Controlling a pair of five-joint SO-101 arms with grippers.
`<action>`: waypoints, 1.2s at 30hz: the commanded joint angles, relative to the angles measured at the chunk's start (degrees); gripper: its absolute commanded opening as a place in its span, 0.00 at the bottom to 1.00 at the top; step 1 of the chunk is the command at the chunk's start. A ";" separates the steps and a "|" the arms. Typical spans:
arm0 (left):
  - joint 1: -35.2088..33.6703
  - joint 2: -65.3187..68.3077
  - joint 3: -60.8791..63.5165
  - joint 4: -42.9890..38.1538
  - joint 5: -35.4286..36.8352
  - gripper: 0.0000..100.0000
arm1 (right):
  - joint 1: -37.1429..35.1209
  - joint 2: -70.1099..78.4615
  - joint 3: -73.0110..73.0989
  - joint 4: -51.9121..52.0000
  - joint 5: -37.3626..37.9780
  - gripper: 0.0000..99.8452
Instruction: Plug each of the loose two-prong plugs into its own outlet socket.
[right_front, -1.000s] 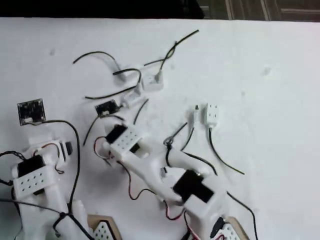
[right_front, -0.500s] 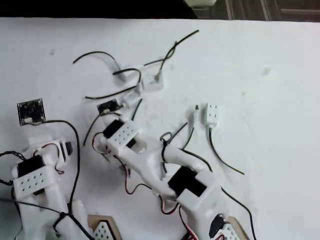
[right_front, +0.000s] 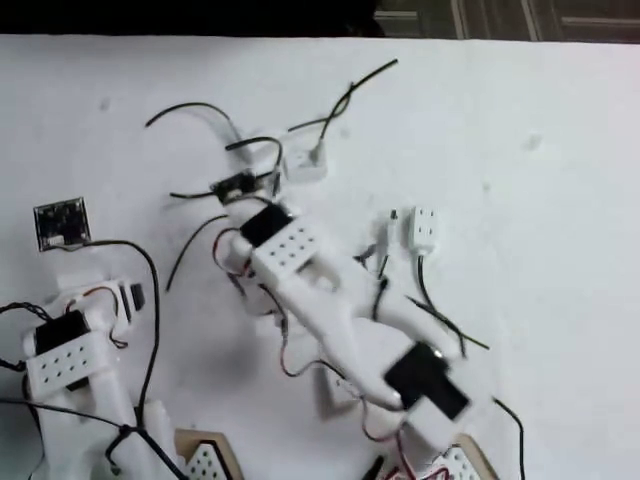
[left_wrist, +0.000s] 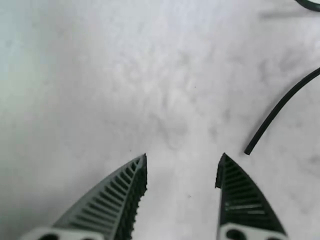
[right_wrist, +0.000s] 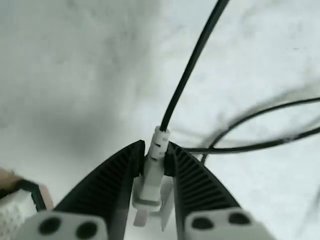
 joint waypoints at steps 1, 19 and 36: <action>0.57 -1.36 -1.23 -0.97 0.44 0.23 | 1.98 -10.95 -0.88 3.74 2.20 0.02; 0.57 -1.36 -1.23 -0.79 0.44 0.23 | 24.66 -27.38 34.37 -13.05 28.31 0.02; 0.57 -1.36 -1.23 -0.97 0.44 0.23 | 25.63 -27.21 49.58 -22.29 35.34 0.02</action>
